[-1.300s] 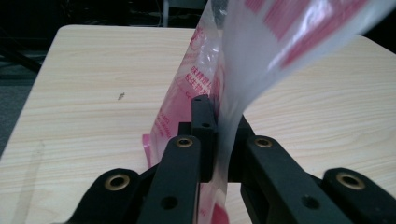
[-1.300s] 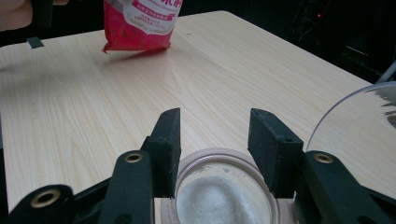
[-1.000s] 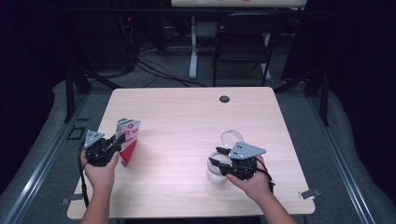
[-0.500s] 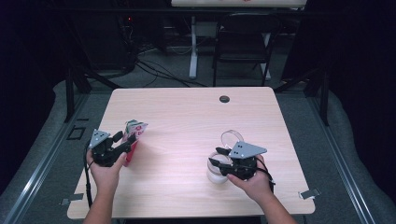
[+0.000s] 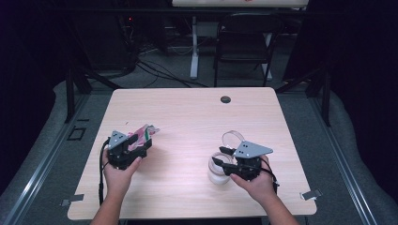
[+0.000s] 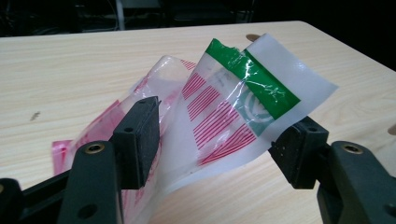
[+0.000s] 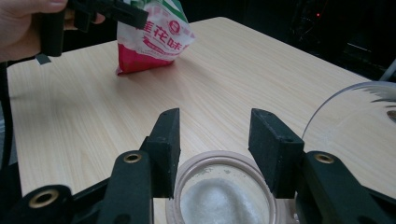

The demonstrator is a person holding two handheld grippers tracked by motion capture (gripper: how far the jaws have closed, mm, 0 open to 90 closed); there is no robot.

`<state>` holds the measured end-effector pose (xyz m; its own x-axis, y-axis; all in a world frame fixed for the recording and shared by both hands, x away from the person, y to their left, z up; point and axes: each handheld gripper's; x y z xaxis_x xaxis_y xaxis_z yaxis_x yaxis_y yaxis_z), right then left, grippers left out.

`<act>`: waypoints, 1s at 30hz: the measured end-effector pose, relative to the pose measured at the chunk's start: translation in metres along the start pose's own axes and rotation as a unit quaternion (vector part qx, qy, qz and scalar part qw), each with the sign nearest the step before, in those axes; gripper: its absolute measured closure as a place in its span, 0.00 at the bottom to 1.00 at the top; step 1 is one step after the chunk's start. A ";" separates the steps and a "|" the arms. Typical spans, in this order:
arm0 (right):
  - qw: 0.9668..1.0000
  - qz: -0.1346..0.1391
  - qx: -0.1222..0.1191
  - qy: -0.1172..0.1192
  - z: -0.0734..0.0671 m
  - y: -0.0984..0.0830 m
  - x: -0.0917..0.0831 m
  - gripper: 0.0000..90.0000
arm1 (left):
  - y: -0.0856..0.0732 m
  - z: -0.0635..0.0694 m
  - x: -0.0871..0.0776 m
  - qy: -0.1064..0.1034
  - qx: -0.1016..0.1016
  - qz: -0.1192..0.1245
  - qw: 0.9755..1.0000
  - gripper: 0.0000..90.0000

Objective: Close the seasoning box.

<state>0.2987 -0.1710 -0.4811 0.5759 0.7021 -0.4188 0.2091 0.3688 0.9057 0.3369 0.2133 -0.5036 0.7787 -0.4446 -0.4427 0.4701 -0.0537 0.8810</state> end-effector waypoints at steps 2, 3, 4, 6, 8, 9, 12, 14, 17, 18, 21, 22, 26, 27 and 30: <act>1.000 0.002 0.001 0.003 0.000 0.001 -0.002 0.60 | 0.000 0.004 0.001 -0.001 0.008 -0.005 1.000 0.42; 1.000 0.004 0.001 0.004 -0.001 0.001 -0.002 0.60 | 0.000 0.006 0.002 -0.003 0.009 -0.007 1.000 0.42; 1.000 0.006 0.001 0.004 -0.001 0.002 -0.003 0.60 | 0.000 0.008 0.002 -0.006 0.010 -0.005 1.000 0.42; 1.000 0.007 -0.001 0.003 -0.002 0.003 -0.003 0.59 | 0.000 0.012 0.003 -0.008 0.017 -0.006 1.000 0.42; 1.000 0.007 -0.003 0.002 -0.002 0.003 -0.004 0.59 | 0.000 0.016 0.004 -0.013 0.023 -0.010 1.000 0.42; 1.000 0.008 -0.003 0.003 -0.002 0.003 -0.004 0.59 | 0.000 0.018 0.005 -0.013 0.026 -0.013 0.999 0.42; 1.000 0.007 -0.002 0.000 -0.002 0.003 -0.004 0.59 | -0.002 0.022 0.008 -0.017 0.029 -0.018 0.999 0.41; 1.000 0.010 0.000 0.000 -0.002 0.003 -0.005 0.59 | -0.002 0.024 0.009 -0.018 0.031 -0.019 0.999 0.41; 1.000 0.010 0.000 -0.001 -0.001 0.003 -0.007 0.59 | -0.001 0.027 0.009 -0.022 0.033 -0.019 0.999 0.42; 1.000 0.011 0.001 -0.001 0.000 0.003 -0.008 0.59 | -0.001 0.028 0.010 -0.022 0.034 -0.019 0.999 0.41; 1.000 0.013 0.003 -0.003 0.000 0.004 -0.010 0.59 | 0.000 0.032 0.011 -0.027 0.038 -0.022 0.999 0.41; 1.000 0.013 0.004 -0.004 0.000 0.005 -0.011 0.59 | 0.000 0.033 0.012 -0.029 0.038 -0.019 0.999 0.41; 1.000 0.014 0.006 -0.006 0.000 0.005 -0.015 0.59 | 0.002 0.039 0.012 -0.037 0.046 -0.017 0.998 0.41; 1.000 0.015 0.006 -0.008 0.000 0.005 -0.016 0.59 | 0.002 0.040 0.012 -0.039 0.048 -0.018 0.998 0.41; 1.000 0.013 0.008 -0.012 0.000 0.005 -0.018 0.60 | 0.002 0.045 0.013 -0.045 0.055 -0.018 0.997 0.41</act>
<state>0.2899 -0.1820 -0.4694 0.5999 0.6968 -0.3932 0.2063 0.3402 0.9175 0.3297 0.1665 -0.4998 0.7197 -0.5185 -0.4616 0.4450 -0.1657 0.8800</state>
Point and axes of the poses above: each handheld gripper's, and its own axes: x roughly forward along the jaws, y roughly out of its top, z roughly to its right, and after that the axes turned 2 degrees about -x, right-handed
